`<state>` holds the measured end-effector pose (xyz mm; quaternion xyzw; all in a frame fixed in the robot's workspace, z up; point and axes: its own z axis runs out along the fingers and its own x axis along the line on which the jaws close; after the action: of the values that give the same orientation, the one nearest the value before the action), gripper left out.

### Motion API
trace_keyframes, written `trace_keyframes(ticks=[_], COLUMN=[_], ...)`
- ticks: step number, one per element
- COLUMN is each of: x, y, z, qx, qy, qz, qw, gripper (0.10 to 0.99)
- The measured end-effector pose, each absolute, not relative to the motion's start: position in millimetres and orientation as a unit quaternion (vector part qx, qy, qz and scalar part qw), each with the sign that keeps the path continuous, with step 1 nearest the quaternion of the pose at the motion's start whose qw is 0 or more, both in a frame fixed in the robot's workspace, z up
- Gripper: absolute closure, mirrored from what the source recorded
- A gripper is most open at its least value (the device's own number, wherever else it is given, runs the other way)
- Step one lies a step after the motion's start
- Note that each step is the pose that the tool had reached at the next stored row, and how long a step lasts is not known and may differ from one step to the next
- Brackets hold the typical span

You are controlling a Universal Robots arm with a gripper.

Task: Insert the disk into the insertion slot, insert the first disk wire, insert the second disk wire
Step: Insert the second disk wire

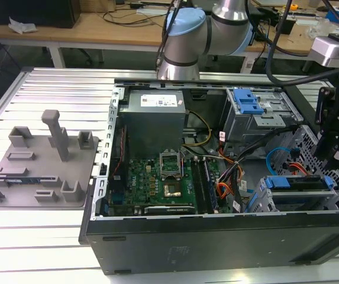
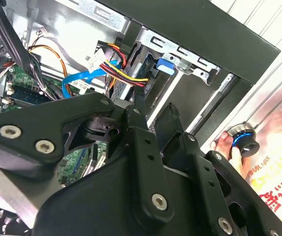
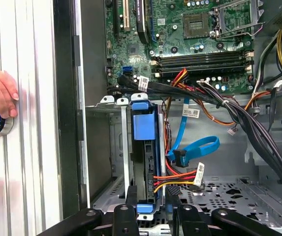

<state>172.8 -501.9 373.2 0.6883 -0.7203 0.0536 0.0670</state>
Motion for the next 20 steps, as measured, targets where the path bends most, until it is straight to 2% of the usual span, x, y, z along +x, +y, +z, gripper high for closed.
trace_keyframes(ticks=[8, 14, 16, 18, 20], x=[173, 173, 173, 167, 159], y=[-500, -466, -448, -443, -443], z=[373, 373, 373, 373, 372], qx=[0.688, 0.684, 0.682, 0.679, 0.679], qy=[-0.720, -0.717, -0.714, -0.712, -0.712], qz=[0.055, 0.088, 0.106, 0.122, 0.123], qw=[0.068, 0.100, 0.117, 0.132, 0.133], gripper=[0.725, 0.725, 0.725, 0.725, 0.725])
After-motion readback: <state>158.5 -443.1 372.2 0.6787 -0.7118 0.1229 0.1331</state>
